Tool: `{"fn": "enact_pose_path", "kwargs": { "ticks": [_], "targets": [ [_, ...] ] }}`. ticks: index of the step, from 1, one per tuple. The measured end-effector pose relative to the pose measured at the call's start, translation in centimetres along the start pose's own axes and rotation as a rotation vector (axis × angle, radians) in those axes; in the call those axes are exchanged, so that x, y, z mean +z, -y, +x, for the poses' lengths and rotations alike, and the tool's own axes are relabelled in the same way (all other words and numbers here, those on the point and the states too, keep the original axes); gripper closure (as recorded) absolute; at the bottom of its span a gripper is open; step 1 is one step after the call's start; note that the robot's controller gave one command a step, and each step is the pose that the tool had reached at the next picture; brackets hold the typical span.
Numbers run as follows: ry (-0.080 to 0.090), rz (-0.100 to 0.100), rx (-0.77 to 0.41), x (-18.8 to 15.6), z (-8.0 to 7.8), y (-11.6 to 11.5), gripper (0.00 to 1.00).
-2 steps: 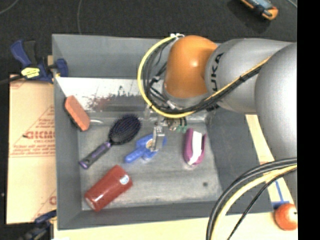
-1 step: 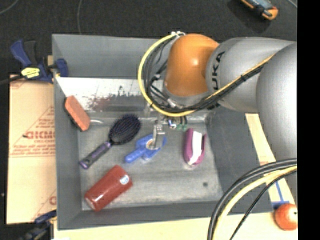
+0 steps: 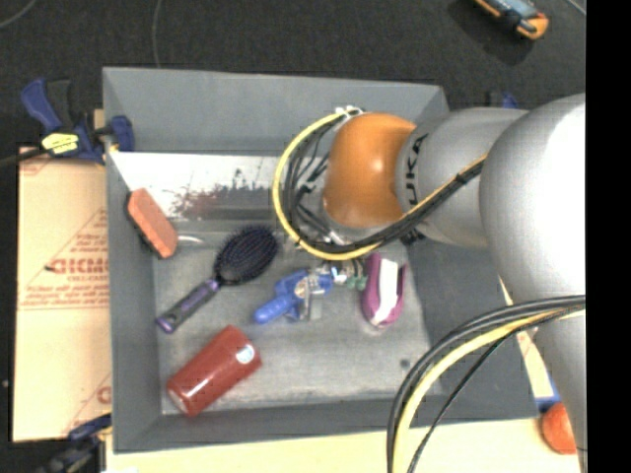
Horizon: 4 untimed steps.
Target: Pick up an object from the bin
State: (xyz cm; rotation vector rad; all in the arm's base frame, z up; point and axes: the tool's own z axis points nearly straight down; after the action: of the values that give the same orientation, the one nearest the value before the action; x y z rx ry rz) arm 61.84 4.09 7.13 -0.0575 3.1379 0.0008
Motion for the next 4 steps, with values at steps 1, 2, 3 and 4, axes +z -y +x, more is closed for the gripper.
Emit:
{"fn": "enact_pose_path", "kwargs": {
  "ticks": [1,2,3,4],
  "targets": [
    [0.011,-0.005,0.055,0.0,0.6,-0.3,0.0],
    [0.006,0.0,0.003,-0.2,-0.2,0.1,0.0],
    [0.011,-0.006,0.047,-0.1,0.4,-0.2,0.0],
    [0.008,-0.001,-0.007,0.1,2.3,-2.6,1.0]
  ]
}}
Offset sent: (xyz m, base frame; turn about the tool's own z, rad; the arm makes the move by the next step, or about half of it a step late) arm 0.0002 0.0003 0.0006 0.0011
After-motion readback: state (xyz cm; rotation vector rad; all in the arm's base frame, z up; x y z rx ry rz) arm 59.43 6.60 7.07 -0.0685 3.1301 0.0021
